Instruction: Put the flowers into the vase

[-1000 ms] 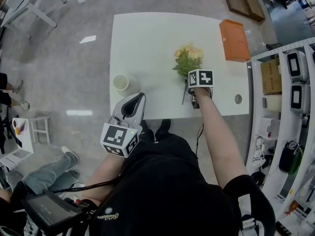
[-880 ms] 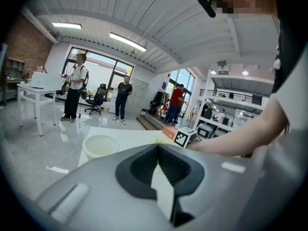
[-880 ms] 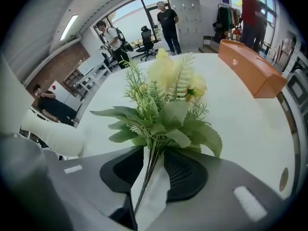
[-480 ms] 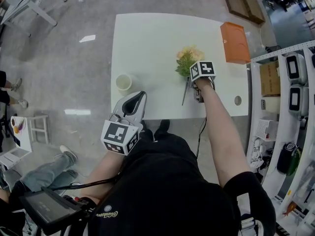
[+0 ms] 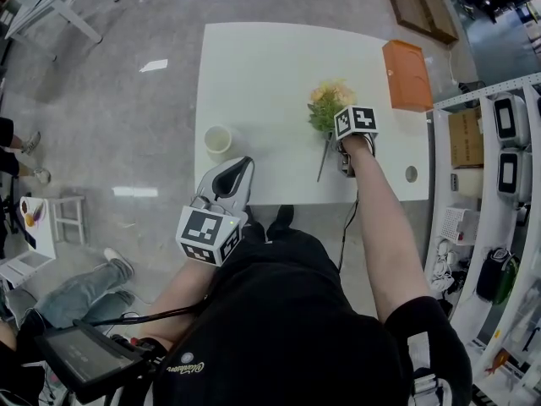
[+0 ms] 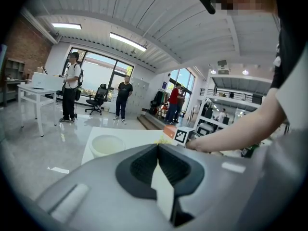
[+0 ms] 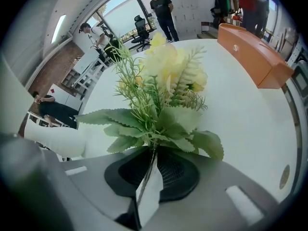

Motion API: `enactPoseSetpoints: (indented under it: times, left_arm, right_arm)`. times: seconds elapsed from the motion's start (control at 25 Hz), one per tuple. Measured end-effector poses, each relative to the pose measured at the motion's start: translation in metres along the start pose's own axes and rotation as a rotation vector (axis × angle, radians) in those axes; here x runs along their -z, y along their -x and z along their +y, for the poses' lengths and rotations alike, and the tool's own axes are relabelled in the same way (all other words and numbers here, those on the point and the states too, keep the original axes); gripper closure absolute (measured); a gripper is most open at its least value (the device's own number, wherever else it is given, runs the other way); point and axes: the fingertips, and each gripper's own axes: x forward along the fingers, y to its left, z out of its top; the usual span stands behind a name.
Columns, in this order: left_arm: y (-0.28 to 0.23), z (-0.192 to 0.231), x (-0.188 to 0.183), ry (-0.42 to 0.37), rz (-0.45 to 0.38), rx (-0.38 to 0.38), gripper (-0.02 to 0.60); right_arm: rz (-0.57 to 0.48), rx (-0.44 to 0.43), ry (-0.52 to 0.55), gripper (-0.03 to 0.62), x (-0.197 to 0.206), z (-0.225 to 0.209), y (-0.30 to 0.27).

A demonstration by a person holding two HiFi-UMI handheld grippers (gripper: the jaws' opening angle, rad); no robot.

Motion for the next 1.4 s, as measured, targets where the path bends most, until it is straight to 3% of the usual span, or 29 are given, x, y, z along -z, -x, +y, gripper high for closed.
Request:
enactPoseSetpoints:
  times: [0.6,0.8,1.08,1.24,1.4]
  left_arm:
    - [0.006,-0.002,-0.007,-0.010,-0.030,0.005,0.574]
    - [0.007,-0.004,-0.011,-0.016,-0.038,0.008,0.574]
    - [0.010,-0.005,-0.018,-0.035,-0.058,0.012,0.574]
    - [0.007,-0.006,-0.027,-0.048,-0.077,0.015,0.574]
    - [0.009,-0.007,-0.033,-0.059,-0.090,0.013,0.574]
  right_arm:
    - [-0.050,0.051,0.038,0.553,0.001,-0.004,0.015]
    - [-0.111,0.078,0.070,0.553,-0.004,-0.005,0.028]
    - [-0.381,0.105,0.161,0.553,-0.024,0.018,0.083]
    - [-0.610,0.107,0.224,0.553,-0.045,0.044,0.136]
    - [-0.856,0.174,0.308,0.553,-0.057,0.075,0.200]
